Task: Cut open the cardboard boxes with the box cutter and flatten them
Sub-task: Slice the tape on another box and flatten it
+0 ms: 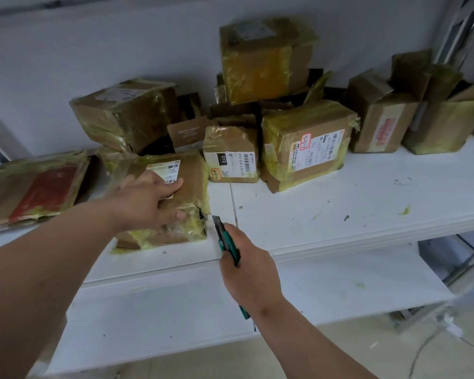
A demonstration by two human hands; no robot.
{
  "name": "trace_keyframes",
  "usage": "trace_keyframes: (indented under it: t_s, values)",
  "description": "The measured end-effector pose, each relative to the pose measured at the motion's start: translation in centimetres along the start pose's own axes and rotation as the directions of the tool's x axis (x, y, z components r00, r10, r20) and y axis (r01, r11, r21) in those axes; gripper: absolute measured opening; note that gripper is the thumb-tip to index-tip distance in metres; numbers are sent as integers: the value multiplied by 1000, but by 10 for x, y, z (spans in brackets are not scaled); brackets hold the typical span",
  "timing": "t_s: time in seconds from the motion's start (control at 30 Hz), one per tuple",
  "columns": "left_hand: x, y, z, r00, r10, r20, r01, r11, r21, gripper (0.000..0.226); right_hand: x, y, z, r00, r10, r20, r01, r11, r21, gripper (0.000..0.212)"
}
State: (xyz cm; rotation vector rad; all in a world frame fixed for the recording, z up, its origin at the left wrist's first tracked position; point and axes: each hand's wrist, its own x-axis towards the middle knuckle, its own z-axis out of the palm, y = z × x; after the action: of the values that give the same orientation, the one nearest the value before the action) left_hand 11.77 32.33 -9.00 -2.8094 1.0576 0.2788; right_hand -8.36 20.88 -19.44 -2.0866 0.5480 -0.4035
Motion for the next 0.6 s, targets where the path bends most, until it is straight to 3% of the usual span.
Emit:
trace_keyframes:
  t_s: [0.2, 0.6]
  values:
    - [-6, 4, 4, 1000, -5, -28, 3, 997, -75, 76, 4, -6, 6, 984, -179, -14, 172, 962, -214, 57]
    - [-6, 6, 6, 1000, -6, -31, 4, 998, -61, 76, 11, -11, 6, 989, -96, 117, 143, 847, -512, 60]
